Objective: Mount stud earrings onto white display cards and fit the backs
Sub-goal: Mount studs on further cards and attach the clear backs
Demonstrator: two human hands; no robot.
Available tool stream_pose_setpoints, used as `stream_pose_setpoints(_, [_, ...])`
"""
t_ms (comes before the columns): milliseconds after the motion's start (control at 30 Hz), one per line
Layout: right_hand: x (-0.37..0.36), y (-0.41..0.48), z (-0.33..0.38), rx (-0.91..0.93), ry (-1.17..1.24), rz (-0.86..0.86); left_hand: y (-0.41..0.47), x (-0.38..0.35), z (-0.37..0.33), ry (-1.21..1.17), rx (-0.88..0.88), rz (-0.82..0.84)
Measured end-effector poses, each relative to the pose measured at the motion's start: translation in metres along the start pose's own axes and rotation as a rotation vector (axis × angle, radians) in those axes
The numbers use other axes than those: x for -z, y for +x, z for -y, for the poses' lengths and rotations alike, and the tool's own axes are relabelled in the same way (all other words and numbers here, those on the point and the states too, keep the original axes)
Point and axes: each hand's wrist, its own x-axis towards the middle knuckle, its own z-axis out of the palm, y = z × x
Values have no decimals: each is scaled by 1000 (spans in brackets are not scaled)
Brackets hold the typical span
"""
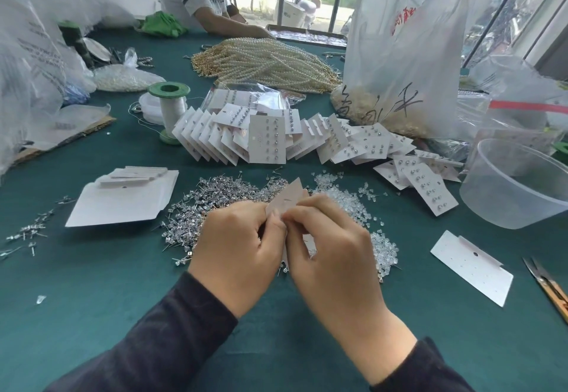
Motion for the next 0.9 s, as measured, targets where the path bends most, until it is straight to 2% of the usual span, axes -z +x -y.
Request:
stream_pose_setpoints(267, [0, 0, 0, -24, 44, -12, -2, 0, 0, 4, -10, -16])
stream_pose_setpoints(633, [8, 1, 2, -177, 248, -3, 1, 5, -5, -17, -26, -65])
stream_pose_setpoints(900, [2, -2, 3, -161, 212, -48, -2, 3, -4, 5, -6, -52])
